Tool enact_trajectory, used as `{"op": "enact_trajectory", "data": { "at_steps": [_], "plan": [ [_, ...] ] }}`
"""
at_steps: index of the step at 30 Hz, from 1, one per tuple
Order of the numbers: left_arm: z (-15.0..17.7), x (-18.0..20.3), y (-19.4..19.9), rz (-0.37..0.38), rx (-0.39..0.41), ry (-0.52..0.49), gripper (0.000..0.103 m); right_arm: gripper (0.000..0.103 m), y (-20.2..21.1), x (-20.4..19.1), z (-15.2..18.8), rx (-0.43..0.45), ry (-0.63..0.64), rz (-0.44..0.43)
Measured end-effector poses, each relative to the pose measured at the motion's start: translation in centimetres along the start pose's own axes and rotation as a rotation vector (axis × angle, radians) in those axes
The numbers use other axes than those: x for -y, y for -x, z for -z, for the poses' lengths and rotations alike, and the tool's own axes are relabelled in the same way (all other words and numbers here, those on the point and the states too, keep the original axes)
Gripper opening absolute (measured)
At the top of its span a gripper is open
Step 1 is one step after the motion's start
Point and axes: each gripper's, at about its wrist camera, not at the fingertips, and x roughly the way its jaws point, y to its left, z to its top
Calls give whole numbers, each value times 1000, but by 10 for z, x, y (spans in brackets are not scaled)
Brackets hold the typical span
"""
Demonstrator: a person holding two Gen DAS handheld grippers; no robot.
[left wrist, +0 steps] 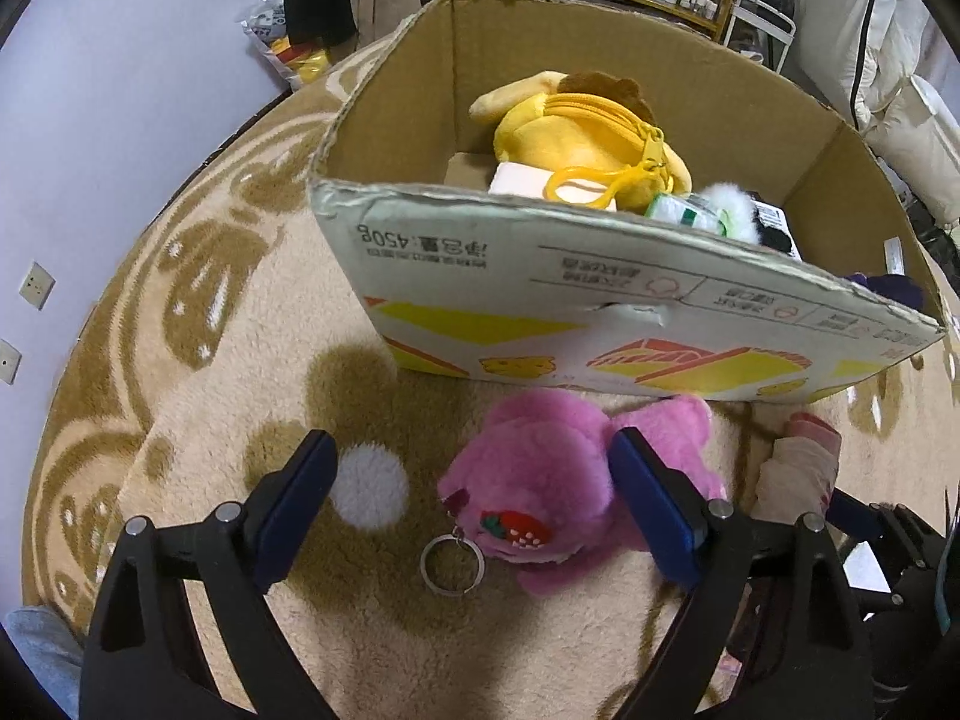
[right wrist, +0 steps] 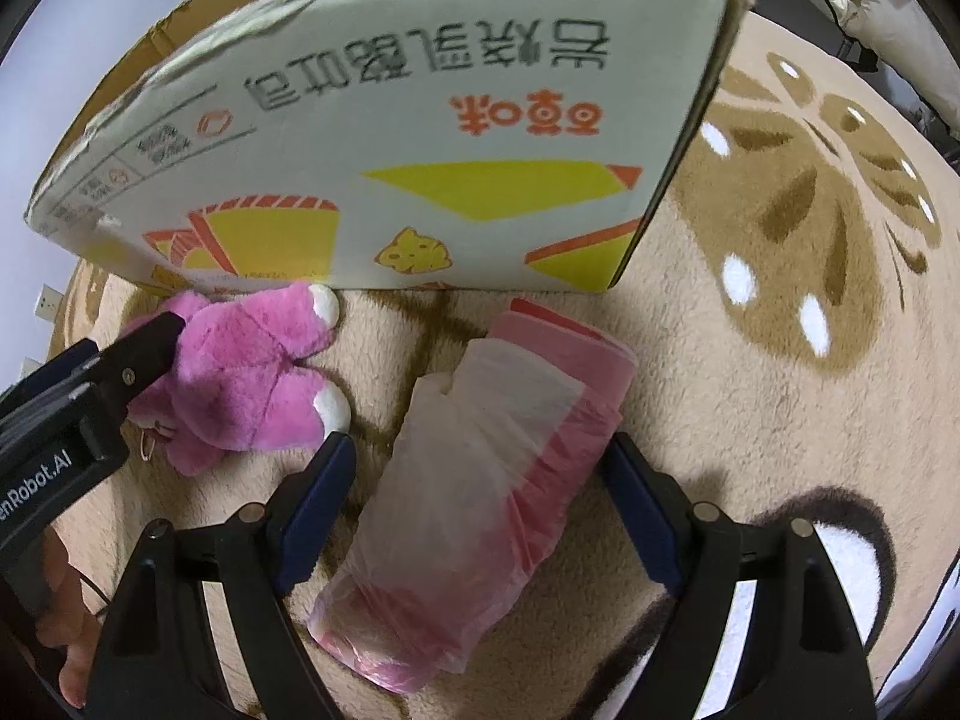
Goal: Organize soft objects
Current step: 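Close the left gripper on the pink bear while the right gripper closes on the pink bottle, then lift the pink bear with the left gripper while the right gripper carries the bottle over the box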
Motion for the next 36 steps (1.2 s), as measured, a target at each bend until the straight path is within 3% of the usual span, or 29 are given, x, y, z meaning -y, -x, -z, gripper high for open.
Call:
{"op": "enact_trajectory", "data": {
  "at_steps": [3,6,14,30,36],
  "plan": [
    [1,-4,0,79,-23,32,64,85,-5,-8,4,-6,19,15],
    [2,-11,0,160,-45,89,53,83,-8,-13,3,-4,22,17],
    [5,-2,7,116,-14,31,42,68,-10,-11,9,3,11,-1],
    [13,7,28,76,45,-21,37,42,-3,3,-4,72,-15,-69],
    [13,6,38,73,71,-24,36,25,8,9,-13,96,-17,-107]
  ]
}}
